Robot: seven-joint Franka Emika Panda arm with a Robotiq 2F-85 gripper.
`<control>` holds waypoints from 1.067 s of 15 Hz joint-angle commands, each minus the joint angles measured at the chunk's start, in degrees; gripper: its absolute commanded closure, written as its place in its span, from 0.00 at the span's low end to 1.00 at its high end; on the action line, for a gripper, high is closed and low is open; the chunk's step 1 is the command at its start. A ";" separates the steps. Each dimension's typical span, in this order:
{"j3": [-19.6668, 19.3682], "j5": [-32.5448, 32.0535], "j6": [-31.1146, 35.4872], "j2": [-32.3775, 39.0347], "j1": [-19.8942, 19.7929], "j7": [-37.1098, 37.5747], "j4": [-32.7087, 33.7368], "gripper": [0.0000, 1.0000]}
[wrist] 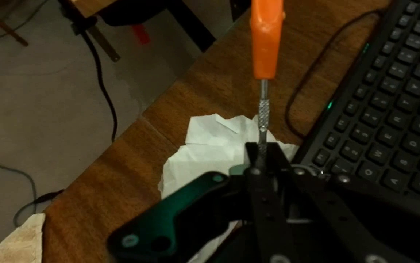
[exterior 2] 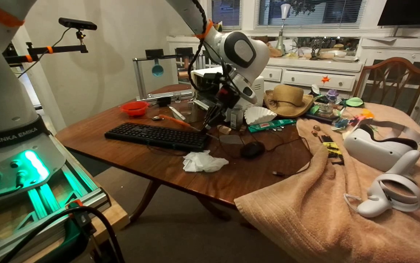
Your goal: Move the spatula to the right
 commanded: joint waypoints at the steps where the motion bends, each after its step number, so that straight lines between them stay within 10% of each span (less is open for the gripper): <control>1: 0.34 -5.72 -4.03 1.22 0.44 -8.04 2.72 0.98; 16: 4.97 -10.61 -6.47 -6.14 -2.35 -37.45 -2.62 0.98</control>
